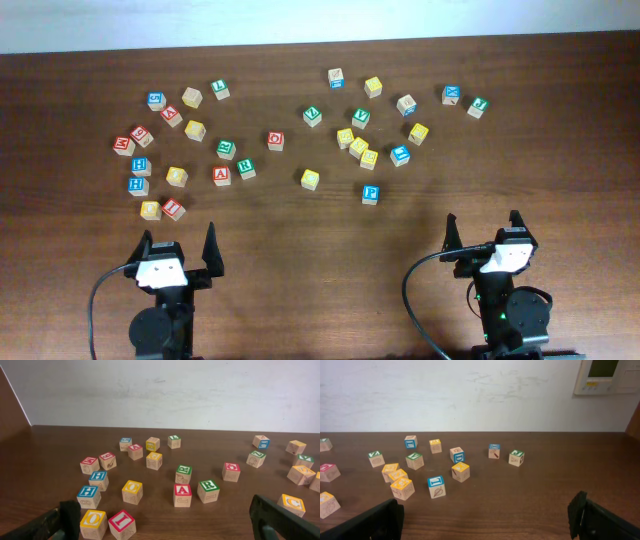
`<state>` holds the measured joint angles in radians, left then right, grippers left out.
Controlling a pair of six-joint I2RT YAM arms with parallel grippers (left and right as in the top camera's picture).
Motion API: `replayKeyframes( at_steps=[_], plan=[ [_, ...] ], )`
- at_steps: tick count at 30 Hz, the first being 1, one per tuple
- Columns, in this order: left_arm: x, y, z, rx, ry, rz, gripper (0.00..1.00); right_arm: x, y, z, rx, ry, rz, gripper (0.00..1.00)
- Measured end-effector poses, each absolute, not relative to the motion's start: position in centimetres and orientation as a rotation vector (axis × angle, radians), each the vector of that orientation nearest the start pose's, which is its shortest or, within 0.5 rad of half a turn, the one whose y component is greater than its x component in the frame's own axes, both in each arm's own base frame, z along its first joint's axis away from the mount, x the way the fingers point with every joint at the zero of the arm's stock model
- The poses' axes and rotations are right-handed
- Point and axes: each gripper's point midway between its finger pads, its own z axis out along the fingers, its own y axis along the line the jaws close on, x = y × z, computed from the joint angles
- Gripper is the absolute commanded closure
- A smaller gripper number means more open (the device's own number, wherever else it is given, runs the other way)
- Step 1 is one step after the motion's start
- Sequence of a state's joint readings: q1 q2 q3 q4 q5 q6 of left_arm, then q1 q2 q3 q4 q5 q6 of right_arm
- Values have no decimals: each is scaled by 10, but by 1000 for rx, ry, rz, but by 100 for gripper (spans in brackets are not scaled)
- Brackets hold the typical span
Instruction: Spell out CVPR
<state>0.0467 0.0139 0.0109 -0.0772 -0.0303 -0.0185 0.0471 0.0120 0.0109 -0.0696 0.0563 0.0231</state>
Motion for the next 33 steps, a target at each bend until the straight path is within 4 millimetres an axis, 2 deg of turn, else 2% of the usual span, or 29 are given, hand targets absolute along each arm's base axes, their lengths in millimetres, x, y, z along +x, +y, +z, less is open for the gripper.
replayKeyframes(
  at_steps=[33],
  plan=[
    [246, 17, 157, -77, 1649, 46, 1, 246, 2, 159, 23, 1641, 7, 2]
  ],
)
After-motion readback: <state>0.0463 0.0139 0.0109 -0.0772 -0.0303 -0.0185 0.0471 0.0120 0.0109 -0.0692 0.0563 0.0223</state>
